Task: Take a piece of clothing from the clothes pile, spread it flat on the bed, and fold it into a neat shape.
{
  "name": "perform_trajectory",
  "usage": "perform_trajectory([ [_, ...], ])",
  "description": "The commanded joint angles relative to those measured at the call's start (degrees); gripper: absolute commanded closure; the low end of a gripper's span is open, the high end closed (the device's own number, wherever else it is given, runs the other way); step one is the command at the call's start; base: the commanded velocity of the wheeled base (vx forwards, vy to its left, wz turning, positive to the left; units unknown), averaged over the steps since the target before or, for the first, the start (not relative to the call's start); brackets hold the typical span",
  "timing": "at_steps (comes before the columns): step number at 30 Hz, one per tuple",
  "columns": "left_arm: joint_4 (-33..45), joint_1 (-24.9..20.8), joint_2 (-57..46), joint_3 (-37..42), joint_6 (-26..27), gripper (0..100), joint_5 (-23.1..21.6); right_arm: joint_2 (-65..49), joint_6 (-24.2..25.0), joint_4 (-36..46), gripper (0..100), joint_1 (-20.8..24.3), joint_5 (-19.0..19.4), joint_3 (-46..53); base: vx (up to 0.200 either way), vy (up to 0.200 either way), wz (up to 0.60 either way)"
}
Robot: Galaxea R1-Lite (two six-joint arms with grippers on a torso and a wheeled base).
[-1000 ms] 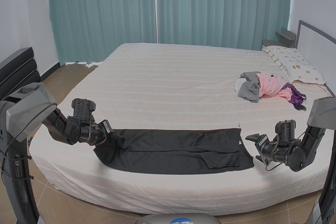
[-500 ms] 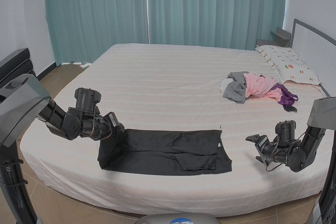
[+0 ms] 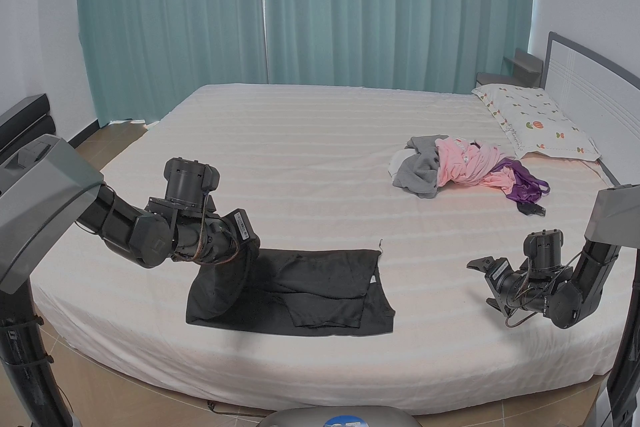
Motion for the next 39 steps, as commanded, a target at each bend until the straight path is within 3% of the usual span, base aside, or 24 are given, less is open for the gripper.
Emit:
perform_trajectory([
  [1, 0.04, -1.25, 0.66, -1.16, -0.03, 100, 0.67, 0.12, 0.00, -0.04, 0, 0.10, 0.01, 0.02, 0.000, -0.200, 0.00],
  [6, -0.05, -3.89, 3.12, -1.95, -0.03, 100, 0.84, 0.20, 0.00, -0.04, 0, 0.28, 0.01, 0.02, 0.000, -0.200, 0.00],
  [12, -0.05, -5.91, 5.76, -2.91, -0.03, 100, 1.55, 0.29, 0.00, -0.04, 0, 0.36, 0.01, 0.02, 0.000, 0.000, 0.00],
  [18, -0.40, -8.37, 9.63, -5.37, -2.32, 100, 5.68, 0.38, 0.00, -0.04, 0, 0.54, 0.10, 0.11, 0.000, 0.000, 0.00],
  [21, -0.05, -8.81, 10.15, -6.78, -4.69, 100, 5.85, 0.64, -0.09, -0.04, 0, 0.54, 0.10, 0.11, 0.000, 0.000, 0.00],
  [31, -0.05, -11.10, 12.70, -8.80, -4.96, 100, 6.03, 0.64, -0.09, -0.04, 0, 0.63, 0.01, 0.02, 0.000, 0.000, 0.00],
  [32, -0.05, -11.10, 12.70, -8.80, -4.96, 0, 6.03, 0.64, -0.09, -0.04, 0, 0.63, 0.01, 0.02, 0.000, 0.000, 0.00],
  [39, -0.14, -12.59, 12.88, -8.45, -4.87, 0, 6.21, 1.00, -0.09, -0.04, 0, 0.71, 0.01, 0.11, 0.000, 0.000, 0.00],
])
